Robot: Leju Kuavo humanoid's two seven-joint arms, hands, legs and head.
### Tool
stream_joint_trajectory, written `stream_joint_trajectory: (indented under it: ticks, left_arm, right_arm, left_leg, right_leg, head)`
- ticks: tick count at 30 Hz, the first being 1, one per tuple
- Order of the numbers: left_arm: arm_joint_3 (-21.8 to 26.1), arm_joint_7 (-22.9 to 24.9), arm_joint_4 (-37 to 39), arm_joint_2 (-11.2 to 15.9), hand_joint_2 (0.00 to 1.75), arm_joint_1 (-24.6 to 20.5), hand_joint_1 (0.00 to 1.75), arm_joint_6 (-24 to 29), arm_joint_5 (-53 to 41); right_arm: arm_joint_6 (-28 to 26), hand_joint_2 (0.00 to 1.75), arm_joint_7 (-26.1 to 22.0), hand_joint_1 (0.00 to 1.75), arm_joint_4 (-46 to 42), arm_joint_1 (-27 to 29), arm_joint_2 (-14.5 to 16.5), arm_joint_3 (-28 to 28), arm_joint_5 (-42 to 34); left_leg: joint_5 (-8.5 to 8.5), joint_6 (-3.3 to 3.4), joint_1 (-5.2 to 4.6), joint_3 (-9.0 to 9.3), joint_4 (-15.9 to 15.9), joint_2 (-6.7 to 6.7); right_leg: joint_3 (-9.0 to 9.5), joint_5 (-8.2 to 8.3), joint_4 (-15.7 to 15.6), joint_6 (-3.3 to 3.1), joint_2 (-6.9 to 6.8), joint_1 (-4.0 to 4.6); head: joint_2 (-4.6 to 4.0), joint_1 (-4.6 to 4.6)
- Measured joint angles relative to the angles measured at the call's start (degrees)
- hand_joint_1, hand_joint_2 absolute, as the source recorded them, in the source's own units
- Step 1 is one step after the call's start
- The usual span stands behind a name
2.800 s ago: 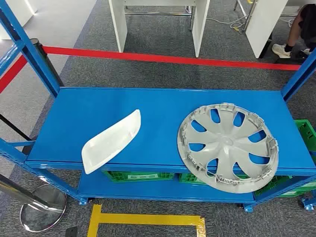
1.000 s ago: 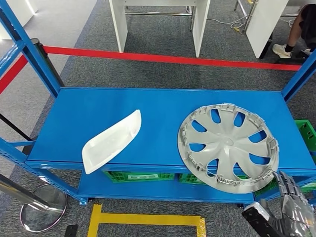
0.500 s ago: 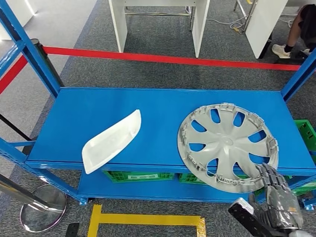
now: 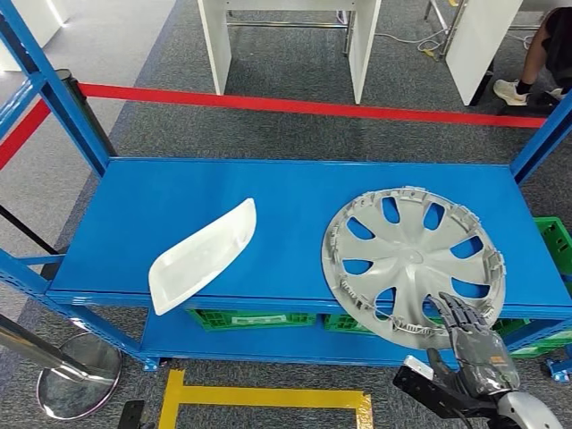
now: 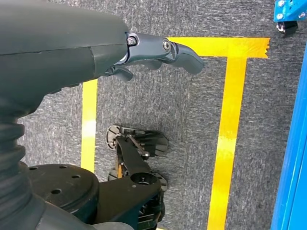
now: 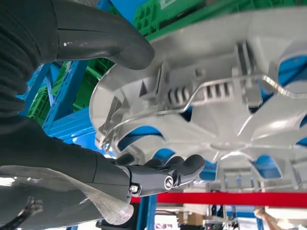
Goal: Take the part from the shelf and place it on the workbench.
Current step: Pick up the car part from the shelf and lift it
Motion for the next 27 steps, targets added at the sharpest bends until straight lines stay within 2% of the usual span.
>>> stream_joint_trajectory:
  ticks: [8, 27]
  left_arm:
    - [0.02, 0.1, 0.0, 0.19, 1.75, 0.0, 0.0, -0.09, -0.49]
    - [-0.01, 0.4, 0.0, 0.16, 1.75, -0.07, 0.0, 0.06, -1.45]
  right_arm:
    - [0.77, 1.75, 0.96, 0.0, 1.62, -1.13, -1.11, 2.15, -0.67]
    - [0.93, 1.75, 2.96, 0.0, 2.92, -1.62, -1.14, 4.03, 0.5]
  left_leg:
    - [0.0, 0.0, 0.0, 0.01, 0.0, 0.0]
    - [0.0, 0.0, 0.0, 0.02, 0.0, 0.0]
  right_leg:
    - [0.0, 0.0, 0.0, 0.0, -0.01, 0.0]
    - [0.02, 0.0, 0.0, 0.0, 0.0, 0.0]
  head:
    - [0.0, -0.01]
    - [0.0, -0.01]
